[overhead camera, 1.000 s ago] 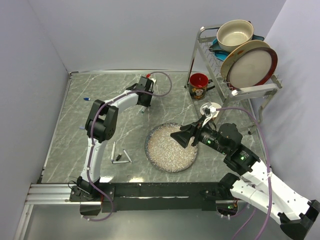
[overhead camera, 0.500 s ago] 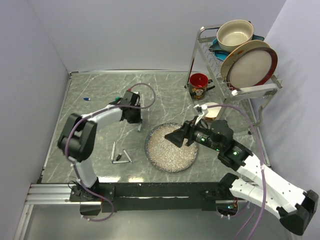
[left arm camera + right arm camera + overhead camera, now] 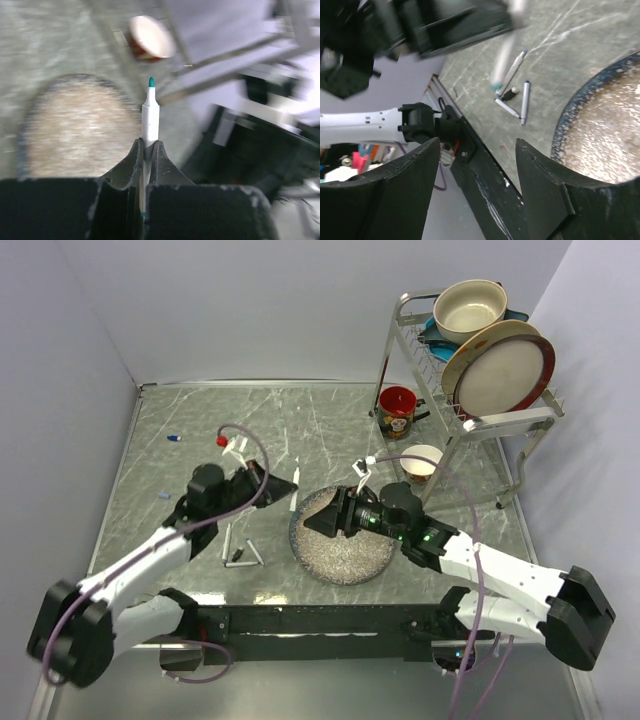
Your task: Insert the pens into the pen caps
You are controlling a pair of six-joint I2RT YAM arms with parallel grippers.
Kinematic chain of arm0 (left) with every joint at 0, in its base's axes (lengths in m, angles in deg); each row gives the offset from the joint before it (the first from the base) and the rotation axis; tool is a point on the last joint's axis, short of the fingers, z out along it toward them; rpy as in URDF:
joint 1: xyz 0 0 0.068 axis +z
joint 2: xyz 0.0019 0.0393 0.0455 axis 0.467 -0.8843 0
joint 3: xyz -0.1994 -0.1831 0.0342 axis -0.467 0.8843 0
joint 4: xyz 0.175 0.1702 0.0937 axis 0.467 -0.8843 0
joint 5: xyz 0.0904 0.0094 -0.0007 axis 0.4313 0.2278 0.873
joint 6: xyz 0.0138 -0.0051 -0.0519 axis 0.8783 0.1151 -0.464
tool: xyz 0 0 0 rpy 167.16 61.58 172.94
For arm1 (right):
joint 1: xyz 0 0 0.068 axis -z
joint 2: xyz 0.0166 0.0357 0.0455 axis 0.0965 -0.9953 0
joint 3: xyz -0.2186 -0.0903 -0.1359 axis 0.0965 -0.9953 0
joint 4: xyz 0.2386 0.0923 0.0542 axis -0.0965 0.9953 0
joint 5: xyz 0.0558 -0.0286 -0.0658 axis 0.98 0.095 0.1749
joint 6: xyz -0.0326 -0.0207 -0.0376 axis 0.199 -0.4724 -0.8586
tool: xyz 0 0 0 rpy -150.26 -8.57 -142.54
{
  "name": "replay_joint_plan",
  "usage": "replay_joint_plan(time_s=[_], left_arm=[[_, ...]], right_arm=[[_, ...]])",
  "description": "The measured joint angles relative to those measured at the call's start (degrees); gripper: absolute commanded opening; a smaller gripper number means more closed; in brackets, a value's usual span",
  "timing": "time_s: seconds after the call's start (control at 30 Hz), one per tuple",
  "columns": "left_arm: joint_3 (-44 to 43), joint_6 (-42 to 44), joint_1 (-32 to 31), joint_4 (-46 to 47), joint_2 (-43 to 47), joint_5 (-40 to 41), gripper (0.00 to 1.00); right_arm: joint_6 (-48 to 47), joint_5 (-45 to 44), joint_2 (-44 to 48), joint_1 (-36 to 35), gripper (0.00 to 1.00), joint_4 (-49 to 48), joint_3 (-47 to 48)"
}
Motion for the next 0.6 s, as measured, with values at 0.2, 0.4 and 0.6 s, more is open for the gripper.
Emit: replay_joint_plan(time_s=[0.2,0.4,0.6], left_arm=[[8.17,-8.11,-3.17,11.04,12.22,-0.39,0.01],[10.19,-11.02,-4.85,14.01,16.13,0.79,0.01],[13.22,-14.08,-6.4,18.18,16.33,1.49,0.01]], right_arm=[[3.61,1.77,-2.95,-0.55,0.69,-9.51,-2.01],[3.89,2.67,-3.37,-2.45,0.66,-16.52,-2.05],[3.76,2.56,-4.79,-2.84,0.53,-18.97,-2.03]])
